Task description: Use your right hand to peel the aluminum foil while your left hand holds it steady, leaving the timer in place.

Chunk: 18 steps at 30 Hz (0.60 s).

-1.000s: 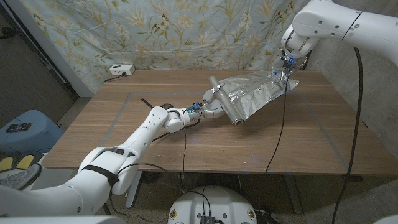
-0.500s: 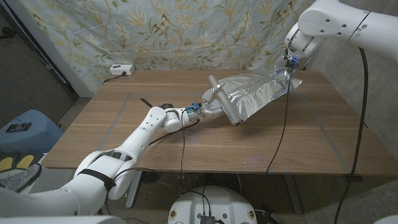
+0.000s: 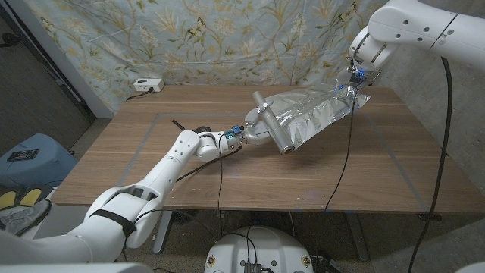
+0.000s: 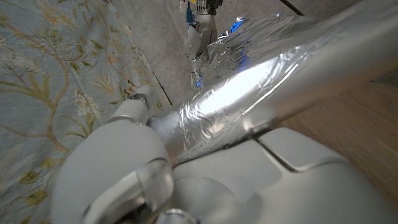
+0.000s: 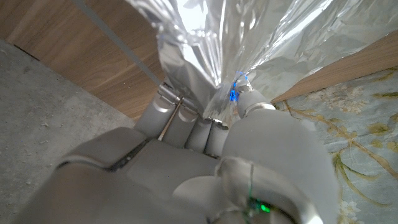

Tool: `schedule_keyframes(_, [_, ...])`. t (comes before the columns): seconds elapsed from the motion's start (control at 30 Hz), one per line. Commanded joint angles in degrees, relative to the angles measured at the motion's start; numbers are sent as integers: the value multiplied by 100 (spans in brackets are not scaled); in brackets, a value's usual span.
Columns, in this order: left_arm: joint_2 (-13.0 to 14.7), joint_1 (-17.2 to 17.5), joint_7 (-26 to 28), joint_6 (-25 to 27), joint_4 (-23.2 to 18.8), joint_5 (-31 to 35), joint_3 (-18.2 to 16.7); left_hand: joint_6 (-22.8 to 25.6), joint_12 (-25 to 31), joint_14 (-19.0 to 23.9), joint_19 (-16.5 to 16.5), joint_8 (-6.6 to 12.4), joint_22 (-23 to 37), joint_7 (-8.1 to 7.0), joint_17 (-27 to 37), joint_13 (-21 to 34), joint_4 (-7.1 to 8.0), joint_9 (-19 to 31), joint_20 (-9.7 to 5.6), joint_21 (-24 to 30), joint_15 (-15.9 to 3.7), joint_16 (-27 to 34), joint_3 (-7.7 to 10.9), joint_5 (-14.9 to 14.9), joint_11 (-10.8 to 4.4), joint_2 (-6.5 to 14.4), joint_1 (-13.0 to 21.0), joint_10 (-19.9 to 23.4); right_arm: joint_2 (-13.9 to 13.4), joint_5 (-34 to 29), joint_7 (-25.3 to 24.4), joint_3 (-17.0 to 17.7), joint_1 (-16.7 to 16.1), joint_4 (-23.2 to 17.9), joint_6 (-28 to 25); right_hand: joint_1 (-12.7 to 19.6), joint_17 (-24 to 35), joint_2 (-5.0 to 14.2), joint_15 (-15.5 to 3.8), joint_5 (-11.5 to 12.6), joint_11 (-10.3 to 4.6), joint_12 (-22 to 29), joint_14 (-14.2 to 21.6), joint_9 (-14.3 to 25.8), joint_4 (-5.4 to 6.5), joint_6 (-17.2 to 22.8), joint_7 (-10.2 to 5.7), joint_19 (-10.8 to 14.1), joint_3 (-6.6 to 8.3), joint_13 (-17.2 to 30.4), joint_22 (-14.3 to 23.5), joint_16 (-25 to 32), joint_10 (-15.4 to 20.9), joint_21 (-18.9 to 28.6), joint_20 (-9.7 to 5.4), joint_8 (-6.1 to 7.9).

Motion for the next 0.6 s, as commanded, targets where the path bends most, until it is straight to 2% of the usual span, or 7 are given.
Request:
schedule_keyframes(0.03, [204,53,-14,64,-131,-126,27,54,48,20,33,13,7,-4,-2,16,-9,15,7,-13,17,10,41,14,26,60,-8,18,37,441,-517,75,-64,154,-1,74,21,35,-18,52,-39,18,44,25,26,59,13,-28,79,21,24,1,20,39,3,-18])
schedule_keyframes(0.3, [282,45,-88,40,-106,-165,28,64,50,10,38,11,7,-11,-4,12,-24,15,0,-19,18,11,36,11,22,50,7,22,111,313,-471,65,-45,267,-1,94,35,32,-19,56,-49,19,49,48,17,71,23,-33,87,9,26,2,39,55,4,-18])
schedule_keyframes(0.6, [323,-67,-281,93,57,-122,87,61,50,4,31,4,8,-12,-2,7,-18,15,-1,-32,17,13,35,10,21,60,9,19,110,765,-978,-18,82,341,-1,110,48,32,-17,58,-57,33,66,74,14,85,23,-36,91,21,28,8,49,73,3,-19])
